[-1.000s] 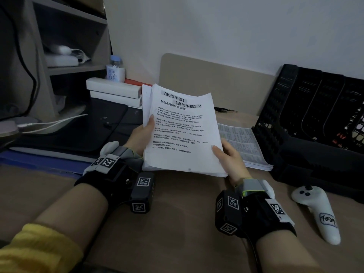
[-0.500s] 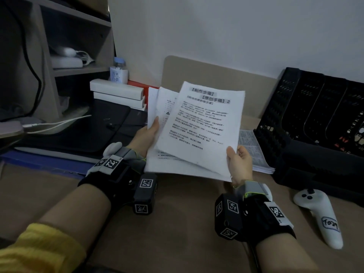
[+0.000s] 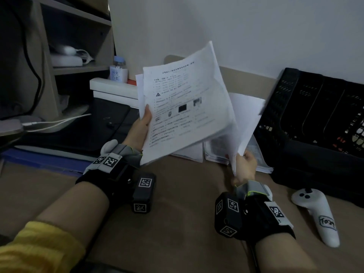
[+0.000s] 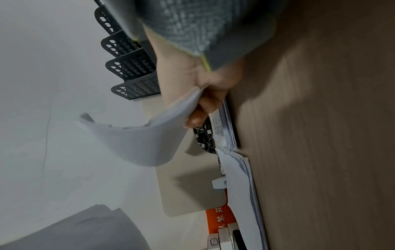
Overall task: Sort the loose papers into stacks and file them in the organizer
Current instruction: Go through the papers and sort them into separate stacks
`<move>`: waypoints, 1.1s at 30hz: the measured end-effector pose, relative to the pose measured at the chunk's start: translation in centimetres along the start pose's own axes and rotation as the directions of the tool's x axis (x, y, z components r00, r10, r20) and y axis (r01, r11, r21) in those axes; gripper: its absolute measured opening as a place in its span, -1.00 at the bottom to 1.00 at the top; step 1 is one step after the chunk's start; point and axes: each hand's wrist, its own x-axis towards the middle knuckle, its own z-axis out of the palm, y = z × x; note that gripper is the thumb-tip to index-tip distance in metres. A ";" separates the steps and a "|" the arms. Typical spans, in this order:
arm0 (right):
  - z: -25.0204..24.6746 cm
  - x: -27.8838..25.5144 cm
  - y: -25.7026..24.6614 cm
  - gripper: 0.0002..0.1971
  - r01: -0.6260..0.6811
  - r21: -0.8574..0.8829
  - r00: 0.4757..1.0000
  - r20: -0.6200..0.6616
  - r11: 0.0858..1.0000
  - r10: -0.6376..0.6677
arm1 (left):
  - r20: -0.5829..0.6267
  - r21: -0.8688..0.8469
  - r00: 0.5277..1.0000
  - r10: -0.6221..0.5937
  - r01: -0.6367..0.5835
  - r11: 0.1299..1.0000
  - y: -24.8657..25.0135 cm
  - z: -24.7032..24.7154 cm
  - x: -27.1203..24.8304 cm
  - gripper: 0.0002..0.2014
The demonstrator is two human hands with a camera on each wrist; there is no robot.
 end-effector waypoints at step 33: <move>2.2 -6.9 -1.1 -0.61 0.038 -0.405 0.963 0.258 0.914 0.074 | -0.291 0.072 0.955 0.051 -0.031 0.997 2.3 0.1 -4.8 -0.44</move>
